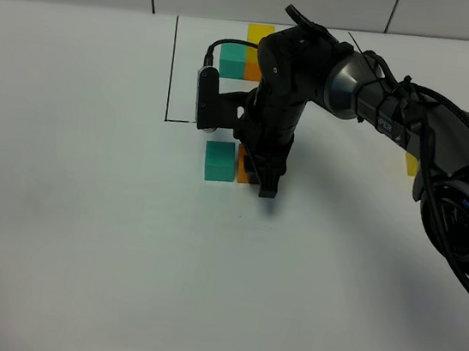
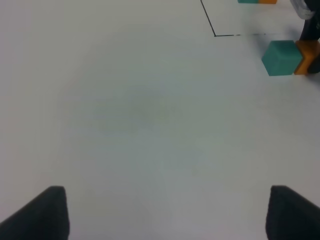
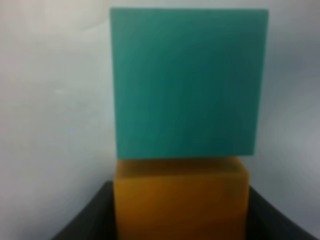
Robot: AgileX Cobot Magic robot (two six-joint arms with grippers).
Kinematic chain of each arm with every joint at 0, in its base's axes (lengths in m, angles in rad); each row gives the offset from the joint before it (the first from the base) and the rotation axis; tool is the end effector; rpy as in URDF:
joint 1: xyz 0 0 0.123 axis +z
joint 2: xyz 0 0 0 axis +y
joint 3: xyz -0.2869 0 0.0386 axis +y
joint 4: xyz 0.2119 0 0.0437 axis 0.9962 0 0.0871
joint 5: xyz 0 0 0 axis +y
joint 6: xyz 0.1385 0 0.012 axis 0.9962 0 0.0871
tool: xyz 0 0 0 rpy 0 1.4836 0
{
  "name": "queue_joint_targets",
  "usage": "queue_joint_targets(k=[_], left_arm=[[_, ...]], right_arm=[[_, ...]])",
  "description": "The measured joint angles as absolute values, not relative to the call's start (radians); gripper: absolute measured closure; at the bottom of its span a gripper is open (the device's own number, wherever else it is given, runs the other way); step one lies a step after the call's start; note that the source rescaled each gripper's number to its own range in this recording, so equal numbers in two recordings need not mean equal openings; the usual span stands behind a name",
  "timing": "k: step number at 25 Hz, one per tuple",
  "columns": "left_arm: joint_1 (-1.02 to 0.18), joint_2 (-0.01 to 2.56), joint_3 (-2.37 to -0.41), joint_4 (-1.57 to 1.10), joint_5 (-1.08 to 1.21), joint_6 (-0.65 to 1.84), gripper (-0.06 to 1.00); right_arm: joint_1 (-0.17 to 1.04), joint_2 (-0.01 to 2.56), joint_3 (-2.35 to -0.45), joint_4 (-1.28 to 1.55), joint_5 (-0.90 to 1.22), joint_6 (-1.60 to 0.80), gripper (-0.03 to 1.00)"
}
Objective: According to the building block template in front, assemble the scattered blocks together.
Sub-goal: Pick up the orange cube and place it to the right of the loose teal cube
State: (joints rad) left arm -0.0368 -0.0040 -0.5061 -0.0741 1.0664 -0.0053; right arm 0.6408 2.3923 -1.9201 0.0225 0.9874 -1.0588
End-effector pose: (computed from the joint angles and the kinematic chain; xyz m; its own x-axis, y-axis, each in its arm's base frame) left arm 0.0000 -0.0090 0.2394 -0.4543 -0.0244 -0.8905 0.0759 0.9949 -0.0659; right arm 0.3770 0.2844 0.0964 0.1265 -0.9853 -0.1147 -0.9810 -0.1072 -0.1615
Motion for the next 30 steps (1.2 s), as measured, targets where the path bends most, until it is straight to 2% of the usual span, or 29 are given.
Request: queue_joint_targets(k=[30], left_arm=[[-0.037, -0.004, -0.506, -0.074, 1.066, -0.005, 0.09]], right_arm=[[0.641, 2.393, -1.922, 0.042, 0.978, -1.047, 0.94]])
